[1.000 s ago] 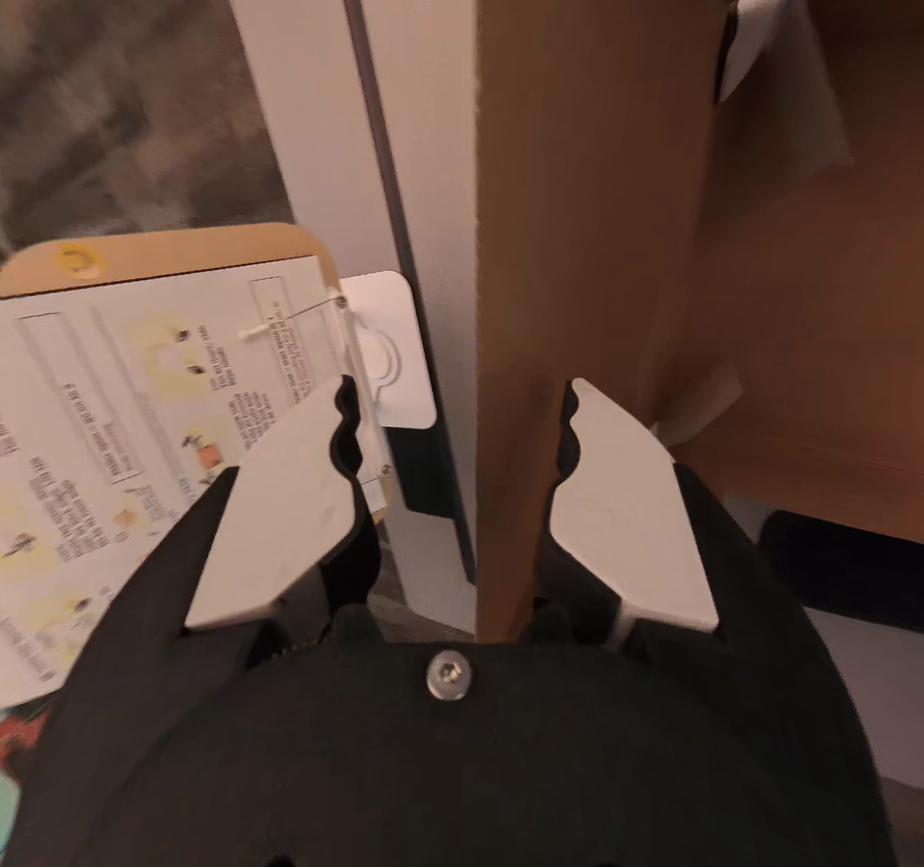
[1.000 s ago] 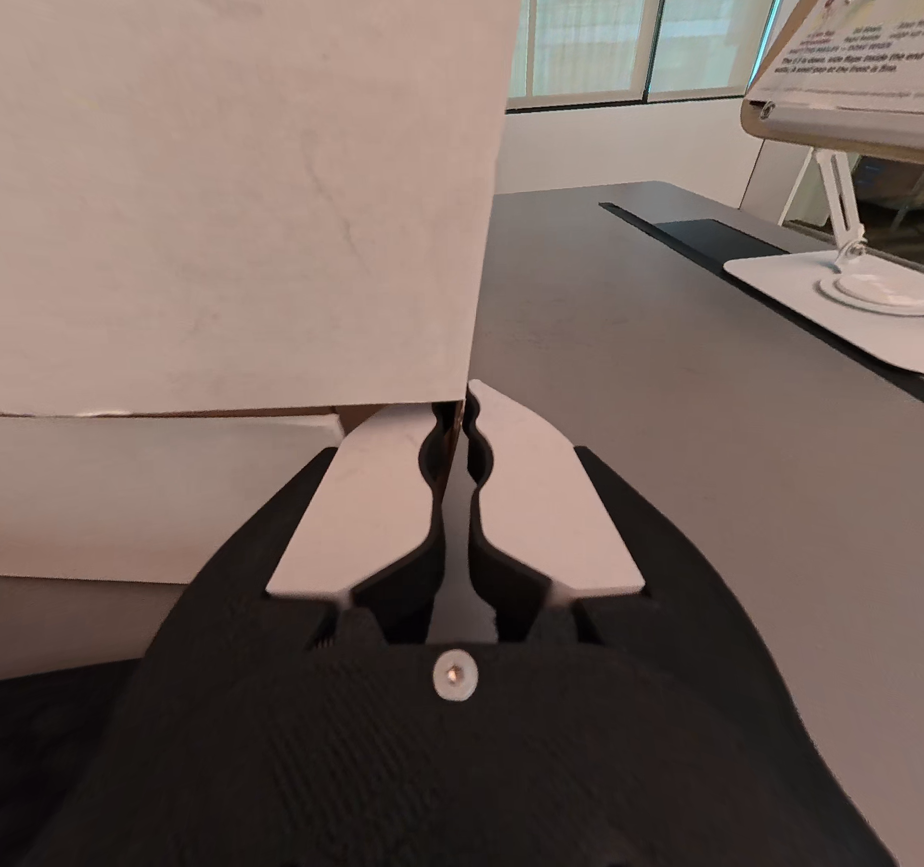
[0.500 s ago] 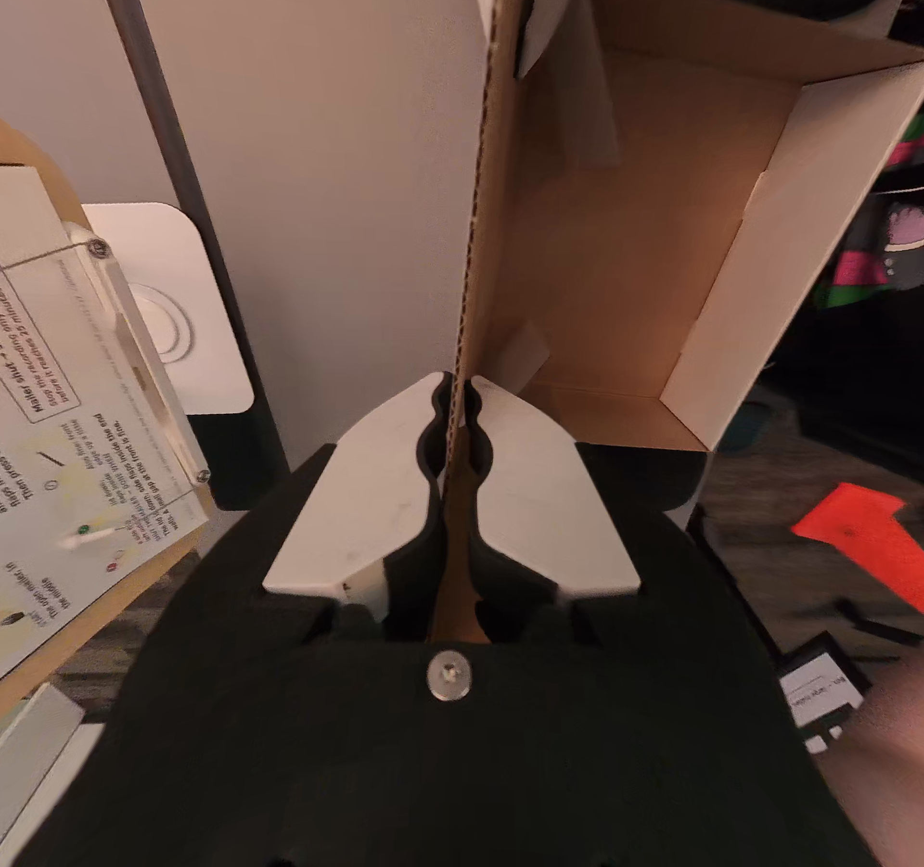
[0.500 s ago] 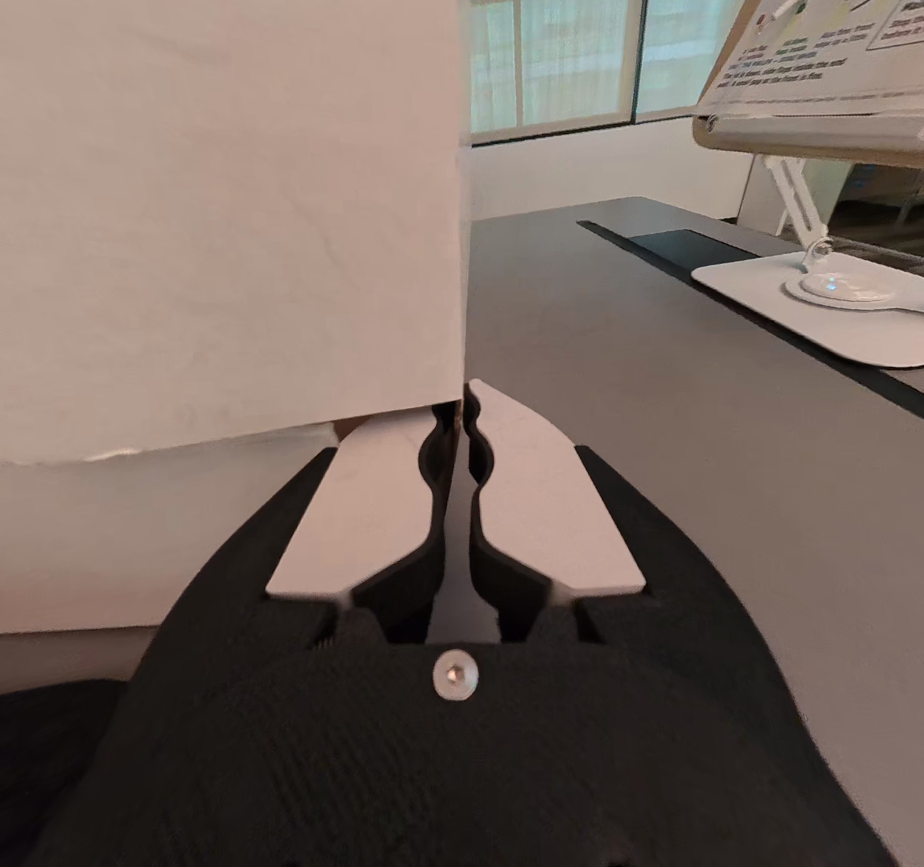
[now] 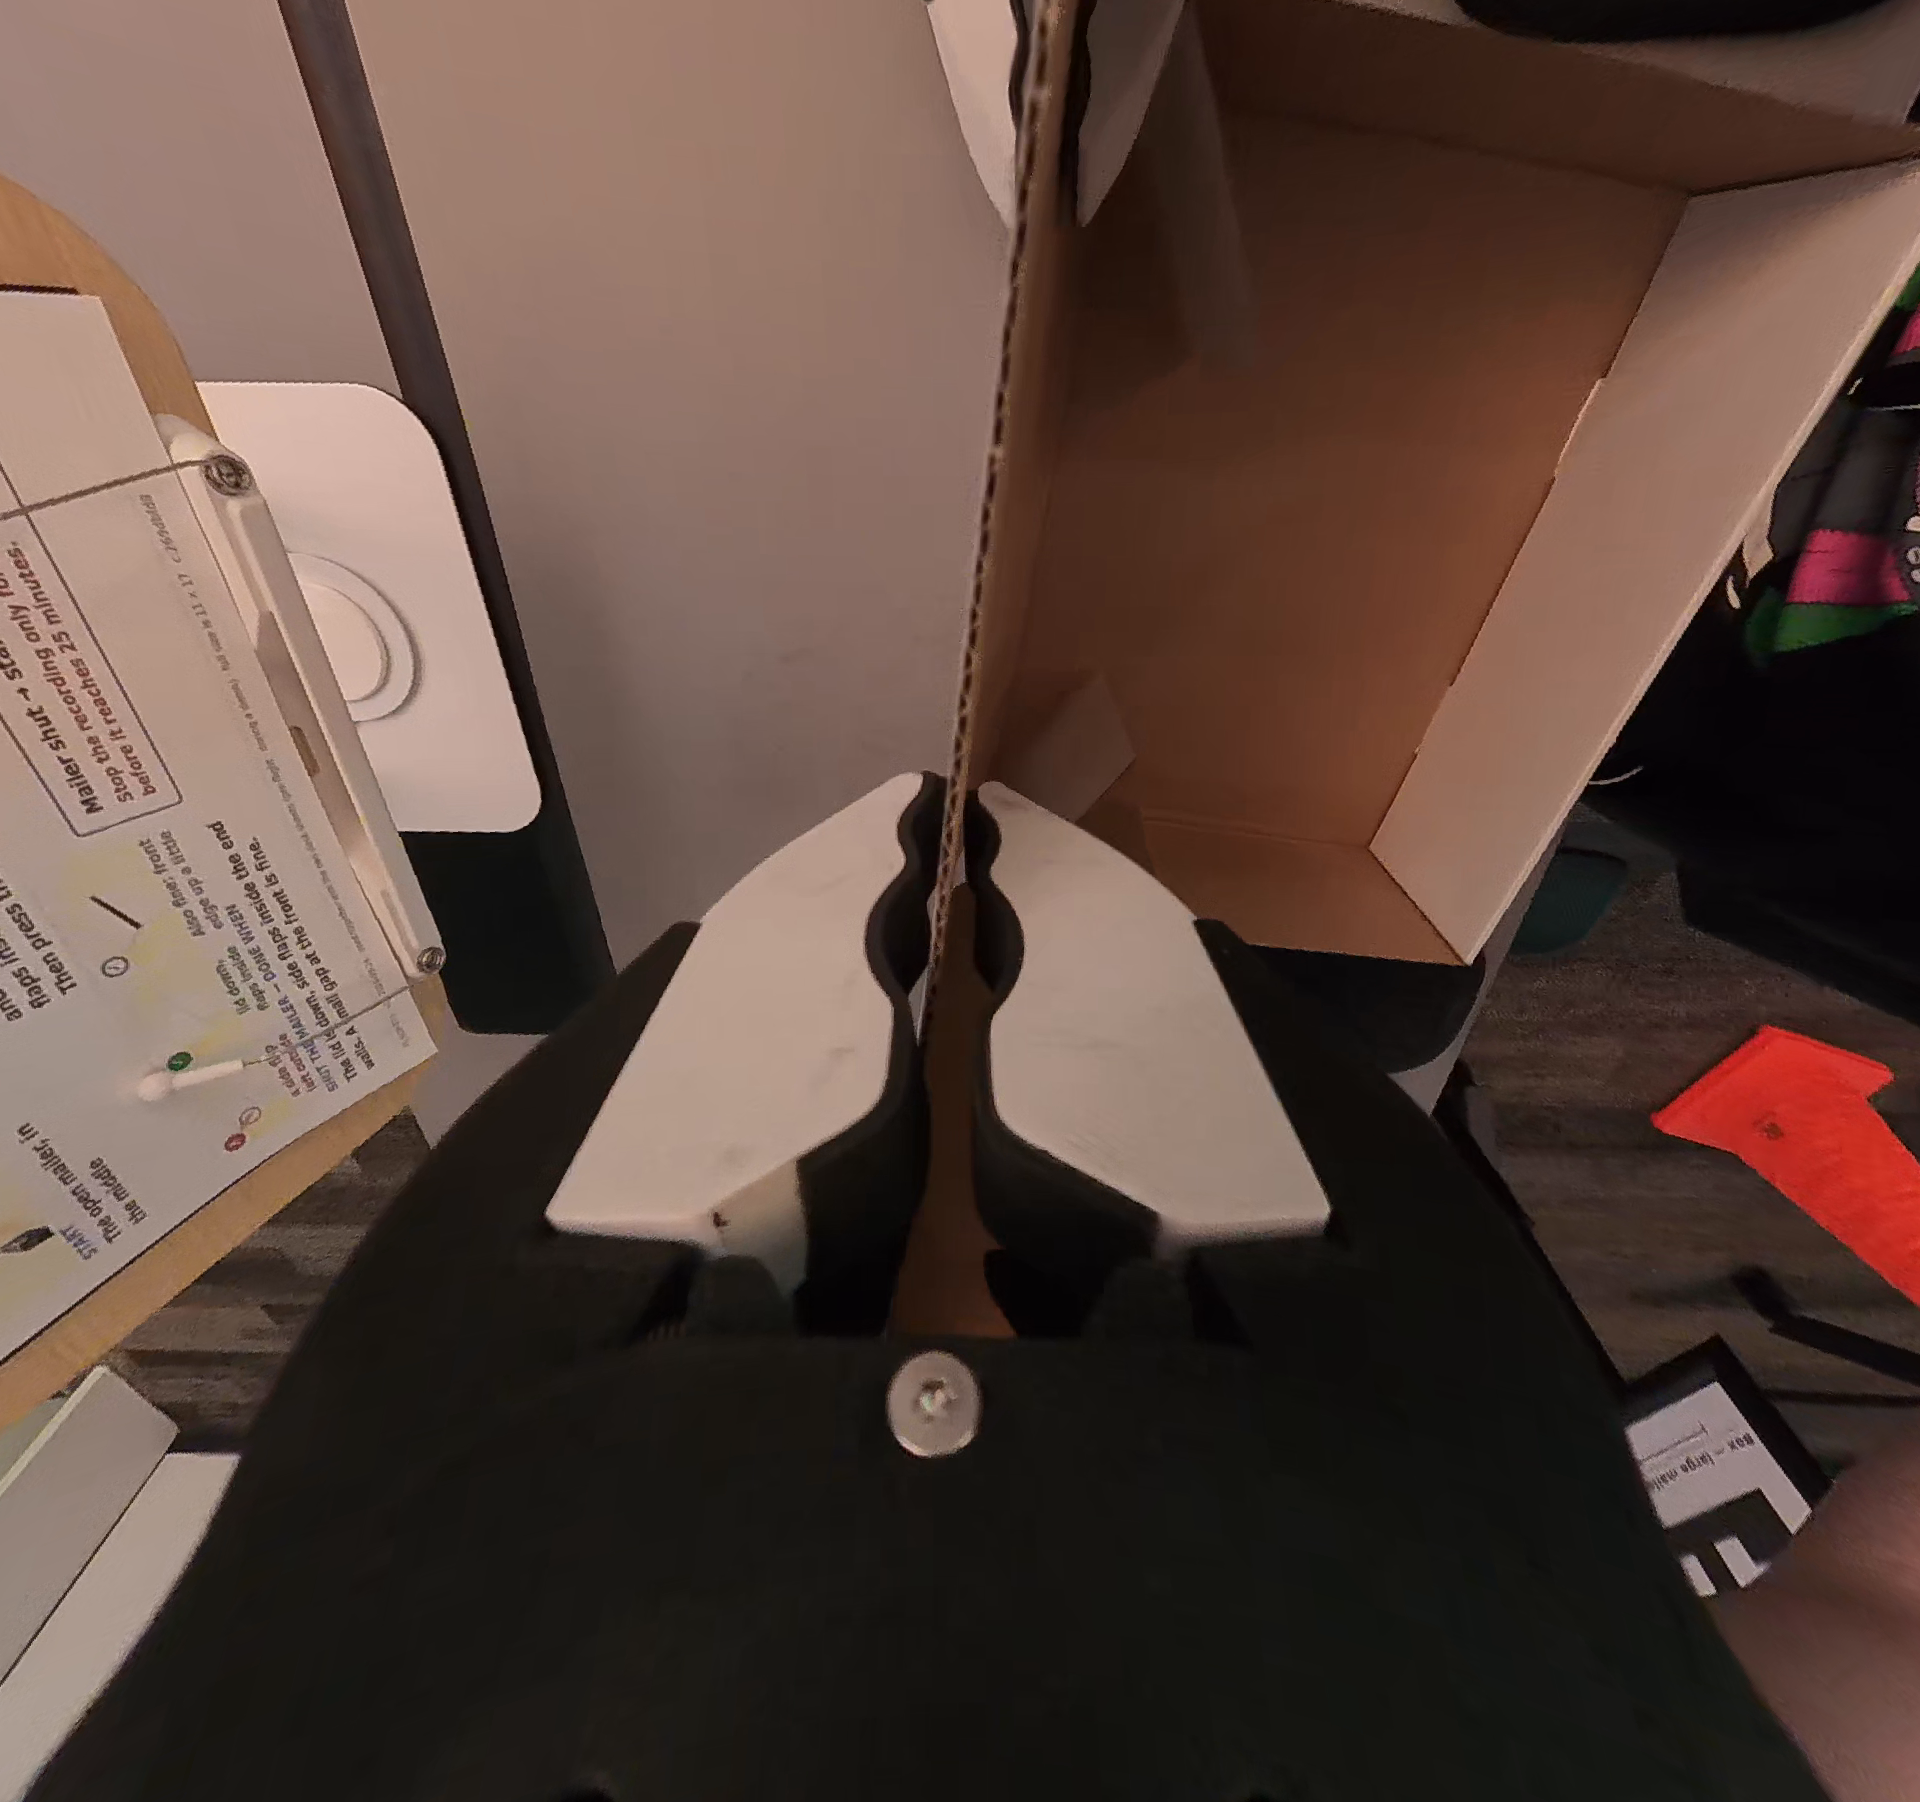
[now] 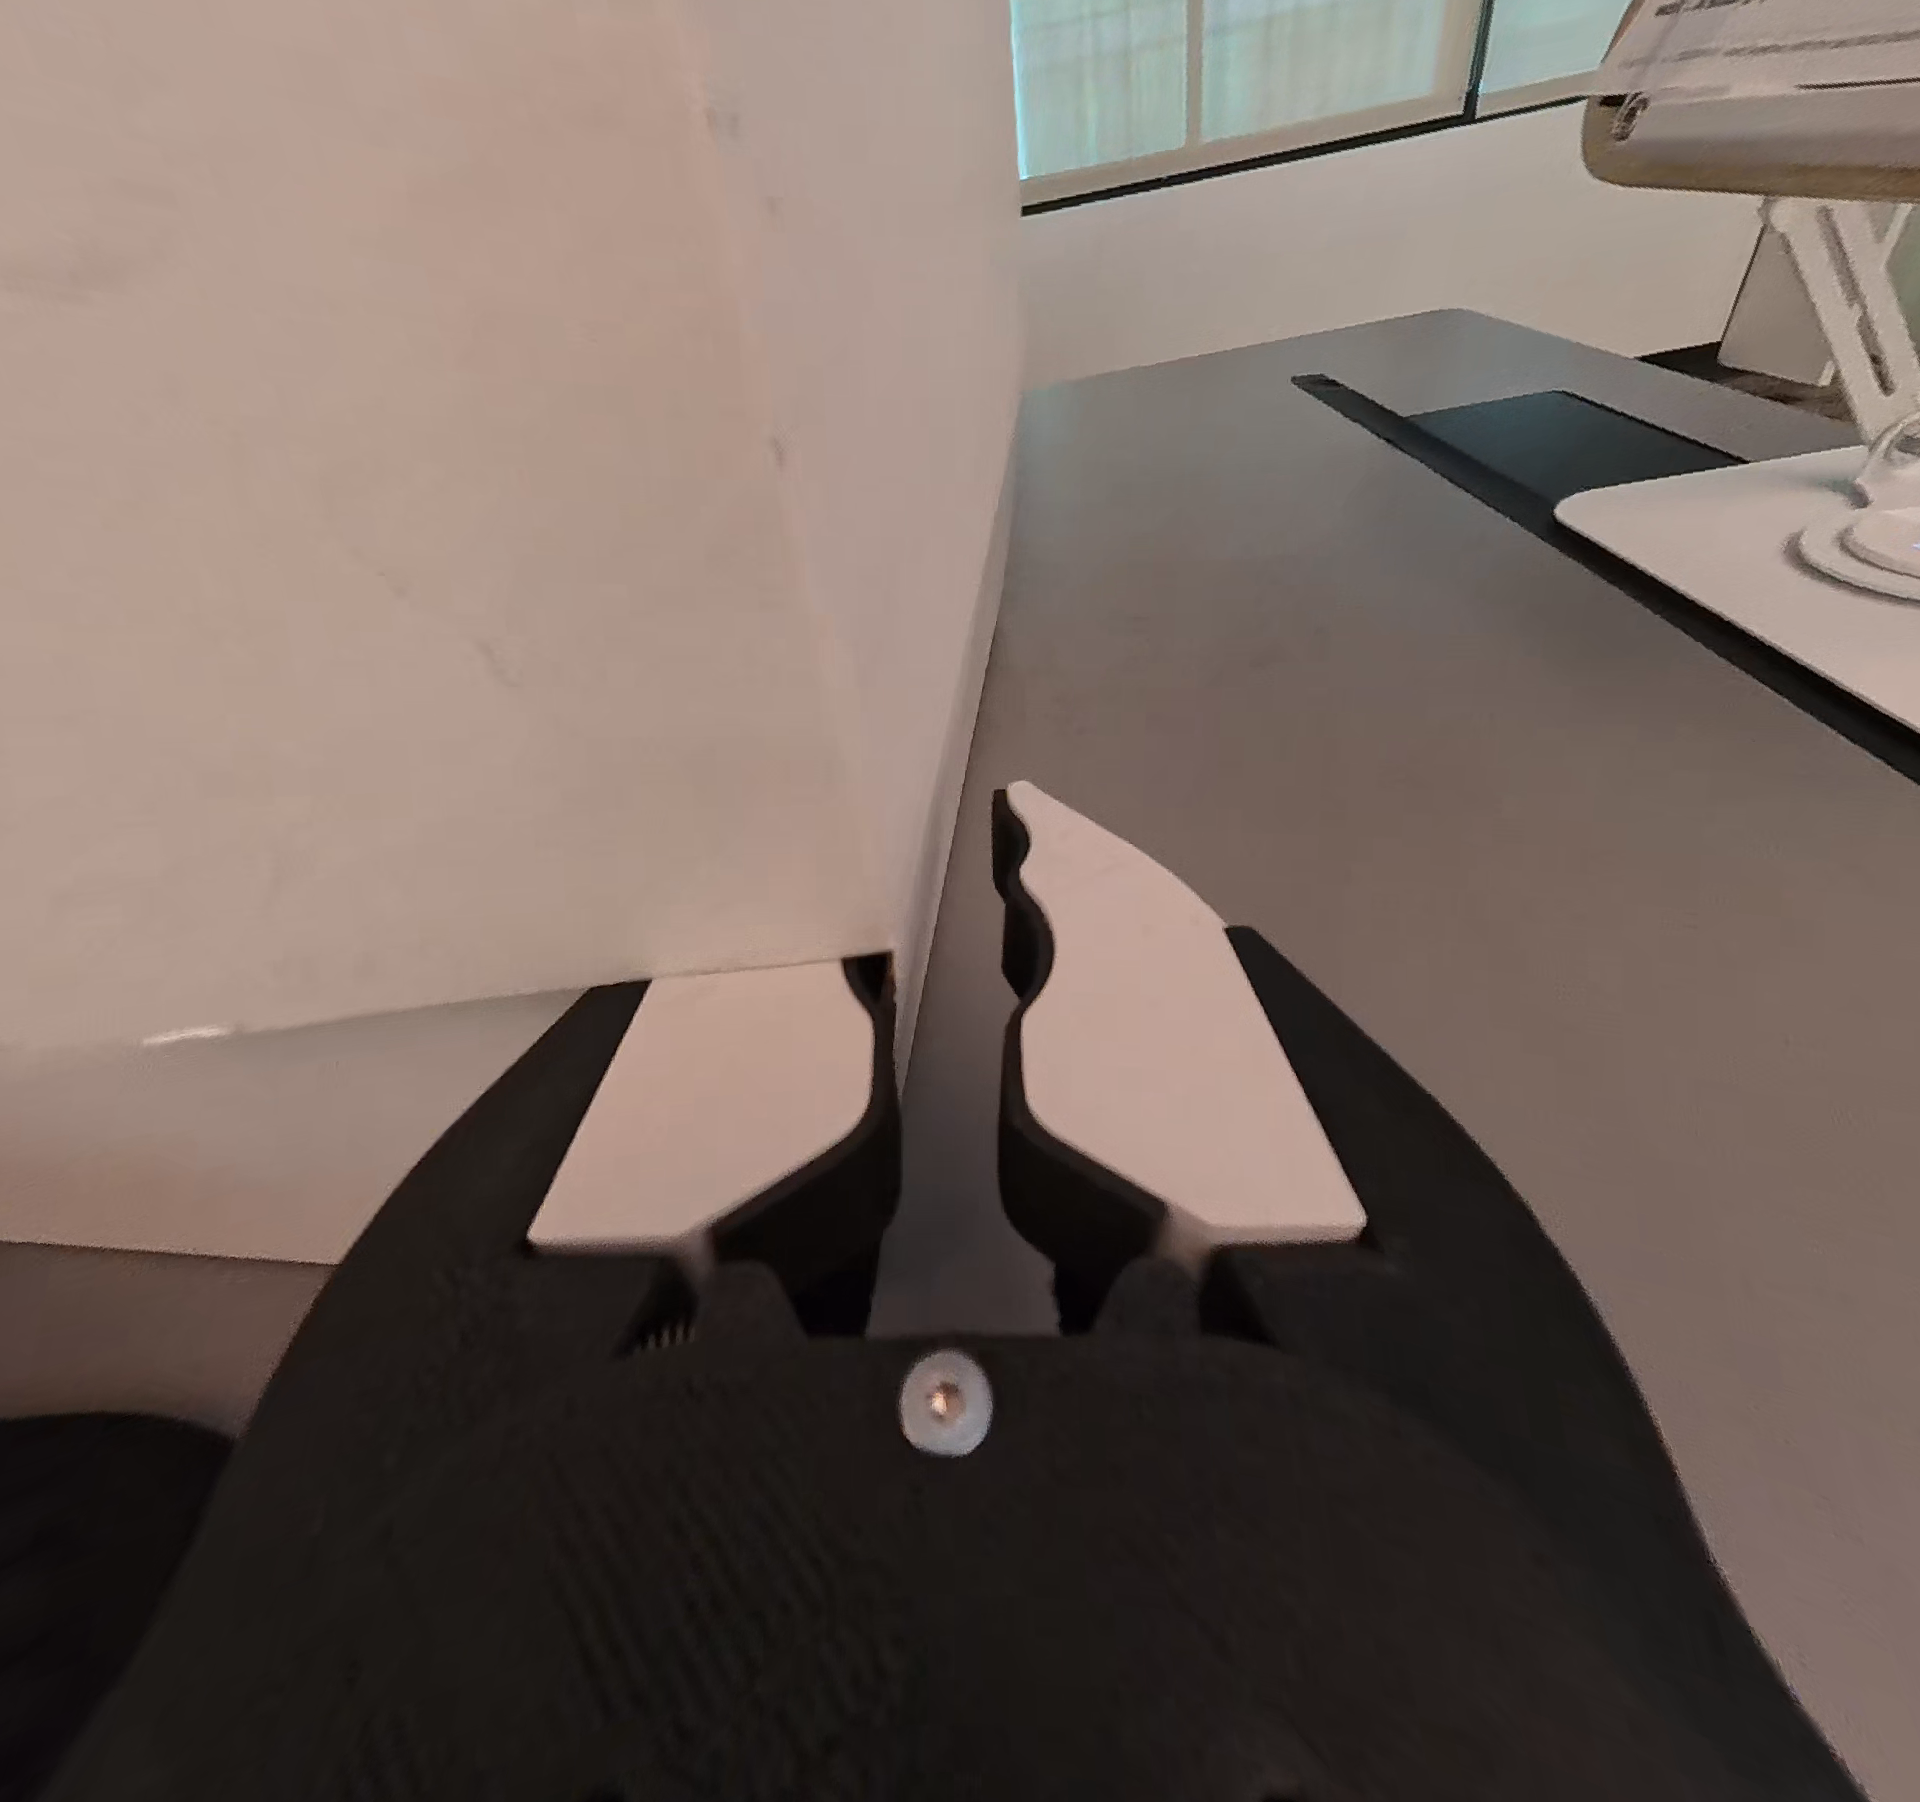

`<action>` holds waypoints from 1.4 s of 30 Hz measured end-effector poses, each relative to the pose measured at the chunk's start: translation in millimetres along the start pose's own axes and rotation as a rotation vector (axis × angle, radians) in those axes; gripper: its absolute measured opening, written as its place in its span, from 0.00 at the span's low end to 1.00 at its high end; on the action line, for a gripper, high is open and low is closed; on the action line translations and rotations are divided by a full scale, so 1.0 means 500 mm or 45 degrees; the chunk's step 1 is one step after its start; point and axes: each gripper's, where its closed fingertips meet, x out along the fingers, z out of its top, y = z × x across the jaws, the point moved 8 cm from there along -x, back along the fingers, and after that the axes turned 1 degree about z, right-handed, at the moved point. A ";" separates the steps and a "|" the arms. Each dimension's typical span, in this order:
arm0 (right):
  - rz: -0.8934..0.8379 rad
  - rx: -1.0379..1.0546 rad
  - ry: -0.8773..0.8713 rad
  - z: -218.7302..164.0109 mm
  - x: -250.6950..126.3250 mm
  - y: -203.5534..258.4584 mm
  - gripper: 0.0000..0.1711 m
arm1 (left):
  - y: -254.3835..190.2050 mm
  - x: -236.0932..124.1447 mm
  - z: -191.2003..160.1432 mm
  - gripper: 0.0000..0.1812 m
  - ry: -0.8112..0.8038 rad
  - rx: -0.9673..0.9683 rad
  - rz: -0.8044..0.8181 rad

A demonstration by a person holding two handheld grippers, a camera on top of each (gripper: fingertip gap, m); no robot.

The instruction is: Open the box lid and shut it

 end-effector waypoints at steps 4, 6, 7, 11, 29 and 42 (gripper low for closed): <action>0.015 -0.037 0.016 0.000 0.008 0.001 0.01 | 0.012 -0.002 0.002 0.01 -0.004 -0.034 -0.039; -0.002 -0.096 0.017 0.001 0.009 0.006 0.01 | 0.017 -0.003 0.003 0.01 -0.011 -0.045 -0.065; -0.015 -0.121 0.016 0.001 0.010 0.008 0.01 | 0.020 -0.004 0.004 0.01 -0.013 -0.047 -0.073; -0.042 -0.172 -0.001 0.003 0.012 0.011 0.02 | 0.033 -0.007 0.004 0.01 -0.013 -0.076 -0.107; -0.077 -0.242 -0.064 0.008 0.018 0.020 0.05 | 0.087 0.000 -0.012 0.02 0.019 -0.175 -0.279; -0.058 -0.204 -0.045 0.007 0.020 0.017 0.02 | 0.119 -0.004 -0.027 0.02 -0.040 -0.234 -0.296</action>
